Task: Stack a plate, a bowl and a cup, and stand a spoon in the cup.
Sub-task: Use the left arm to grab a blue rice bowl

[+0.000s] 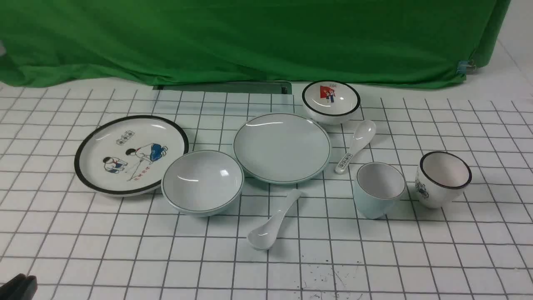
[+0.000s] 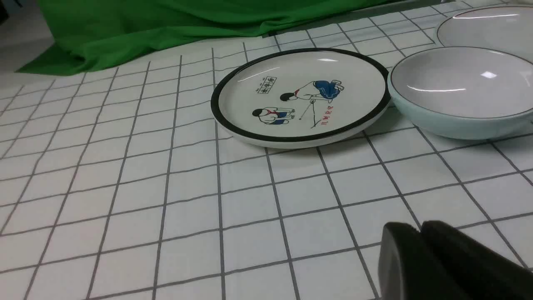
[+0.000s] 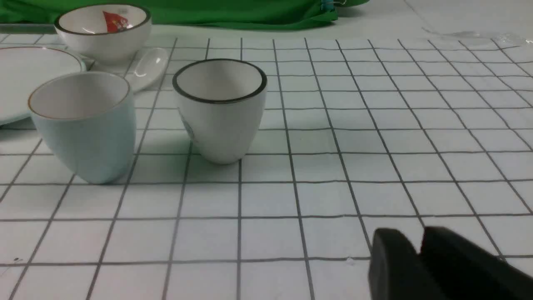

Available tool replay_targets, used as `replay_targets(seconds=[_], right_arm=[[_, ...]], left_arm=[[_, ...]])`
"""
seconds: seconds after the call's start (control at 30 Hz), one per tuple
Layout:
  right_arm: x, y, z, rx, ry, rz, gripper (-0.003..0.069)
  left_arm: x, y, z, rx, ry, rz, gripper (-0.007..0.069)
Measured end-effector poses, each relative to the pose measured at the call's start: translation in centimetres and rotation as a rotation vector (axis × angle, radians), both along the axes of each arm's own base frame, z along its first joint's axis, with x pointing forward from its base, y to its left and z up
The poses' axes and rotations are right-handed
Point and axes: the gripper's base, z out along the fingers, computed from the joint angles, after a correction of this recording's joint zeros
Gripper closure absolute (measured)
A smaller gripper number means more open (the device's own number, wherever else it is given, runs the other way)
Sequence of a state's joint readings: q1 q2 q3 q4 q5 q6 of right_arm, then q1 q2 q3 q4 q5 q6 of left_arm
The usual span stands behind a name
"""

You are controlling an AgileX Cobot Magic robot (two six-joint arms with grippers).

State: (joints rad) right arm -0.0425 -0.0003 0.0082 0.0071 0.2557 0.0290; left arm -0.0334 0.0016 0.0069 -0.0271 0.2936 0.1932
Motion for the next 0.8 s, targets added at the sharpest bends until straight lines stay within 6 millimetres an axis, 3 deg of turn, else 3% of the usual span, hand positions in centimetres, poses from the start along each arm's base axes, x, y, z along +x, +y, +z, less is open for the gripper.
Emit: replay_targets(seconds=[0.8], right_arm=[[0.0,0.0,-0.01,0.0,0.001,0.0,0.0465]], left_arm=[[0.0,0.07,0.0,0.044,-0.002,-0.002,0.0634]])
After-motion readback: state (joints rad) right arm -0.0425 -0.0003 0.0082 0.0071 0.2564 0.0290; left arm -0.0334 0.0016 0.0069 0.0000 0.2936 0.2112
